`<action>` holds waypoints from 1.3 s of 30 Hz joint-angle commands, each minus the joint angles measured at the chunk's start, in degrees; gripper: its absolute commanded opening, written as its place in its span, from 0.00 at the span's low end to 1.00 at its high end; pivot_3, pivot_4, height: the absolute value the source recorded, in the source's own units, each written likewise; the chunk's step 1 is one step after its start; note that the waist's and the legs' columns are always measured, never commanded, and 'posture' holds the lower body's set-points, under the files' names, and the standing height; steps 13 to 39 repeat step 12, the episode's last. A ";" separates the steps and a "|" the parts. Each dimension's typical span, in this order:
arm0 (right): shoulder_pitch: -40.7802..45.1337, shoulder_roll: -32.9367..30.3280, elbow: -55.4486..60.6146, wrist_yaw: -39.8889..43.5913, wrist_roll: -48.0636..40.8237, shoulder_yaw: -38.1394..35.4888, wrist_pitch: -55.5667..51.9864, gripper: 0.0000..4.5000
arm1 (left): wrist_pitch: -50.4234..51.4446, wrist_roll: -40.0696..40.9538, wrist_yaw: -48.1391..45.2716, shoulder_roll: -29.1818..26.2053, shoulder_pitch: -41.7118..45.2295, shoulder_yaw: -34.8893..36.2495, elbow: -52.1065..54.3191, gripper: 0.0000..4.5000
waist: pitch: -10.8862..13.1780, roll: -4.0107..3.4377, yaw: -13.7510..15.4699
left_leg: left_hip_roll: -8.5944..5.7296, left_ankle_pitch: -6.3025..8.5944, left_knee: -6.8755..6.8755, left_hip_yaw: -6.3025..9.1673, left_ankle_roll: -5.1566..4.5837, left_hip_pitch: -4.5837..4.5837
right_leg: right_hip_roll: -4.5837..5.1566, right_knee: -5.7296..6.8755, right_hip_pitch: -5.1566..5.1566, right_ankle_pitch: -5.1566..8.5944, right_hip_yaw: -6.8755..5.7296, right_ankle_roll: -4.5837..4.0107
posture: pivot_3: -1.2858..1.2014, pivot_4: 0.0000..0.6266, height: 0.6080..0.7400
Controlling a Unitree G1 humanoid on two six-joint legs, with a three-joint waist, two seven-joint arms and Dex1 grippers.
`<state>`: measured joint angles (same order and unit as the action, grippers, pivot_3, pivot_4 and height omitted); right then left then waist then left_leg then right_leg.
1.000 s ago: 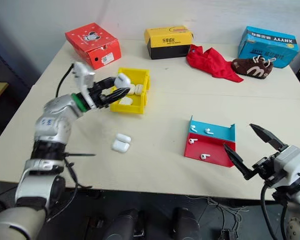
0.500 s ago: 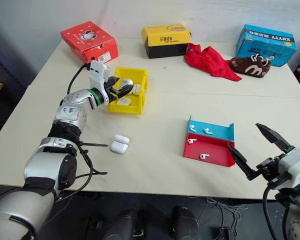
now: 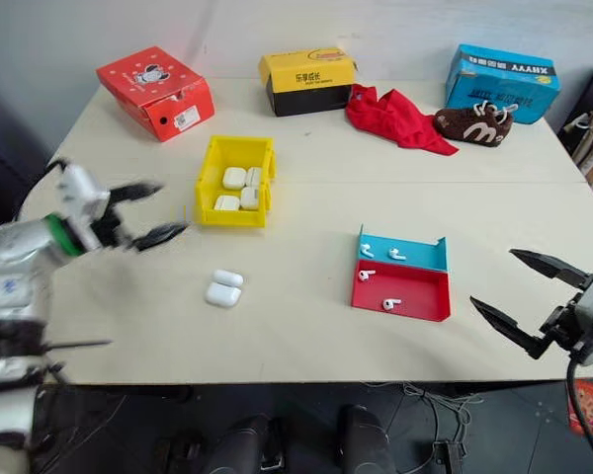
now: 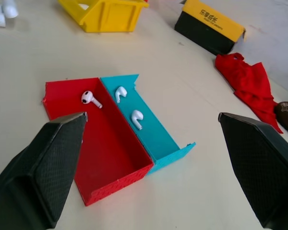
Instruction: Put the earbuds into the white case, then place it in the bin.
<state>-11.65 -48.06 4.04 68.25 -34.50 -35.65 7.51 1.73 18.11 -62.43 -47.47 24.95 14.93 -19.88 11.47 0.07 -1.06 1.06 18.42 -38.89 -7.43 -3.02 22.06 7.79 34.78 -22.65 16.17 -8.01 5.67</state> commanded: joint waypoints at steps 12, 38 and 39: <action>15.53 -9.28 -19.30 12.64 4.42 5.96 4.37 1.00 | -10.33 -0.42 2.55 -8.16 -20.97 14.90 0.25 0.99 | 0.02 -0.06 1.13 | -0.22 0.33 0.12 0.12 0.24 0.08 | 0.62 0.03 -0.21 0.01 -0.13 -0.05 | 0.52 0.24 1.00; 15.53 -9.28 -19.30 12.64 4.42 5.96 4.37 1.00 | -10.33 -0.42 2.55 -8.16 -20.97 14.90 0.25 0.99 | 0.02 -0.06 1.13 | -0.22 0.33 0.12 0.12 0.24 0.08 | 0.62 0.03 -0.21 0.01 -0.13 -0.05 | 0.52 0.24 1.00; 15.53 -9.28 -19.30 12.64 4.42 5.96 4.37 1.00 | -10.33 -0.42 2.55 -8.16 -20.97 14.90 0.25 0.99 | 0.02 -0.06 1.13 | -0.22 0.33 0.12 0.12 0.24 0.08 | 0.62 0.03 -0.21 0.01 -0.13 -0.05 | 0.52 0.24 1.00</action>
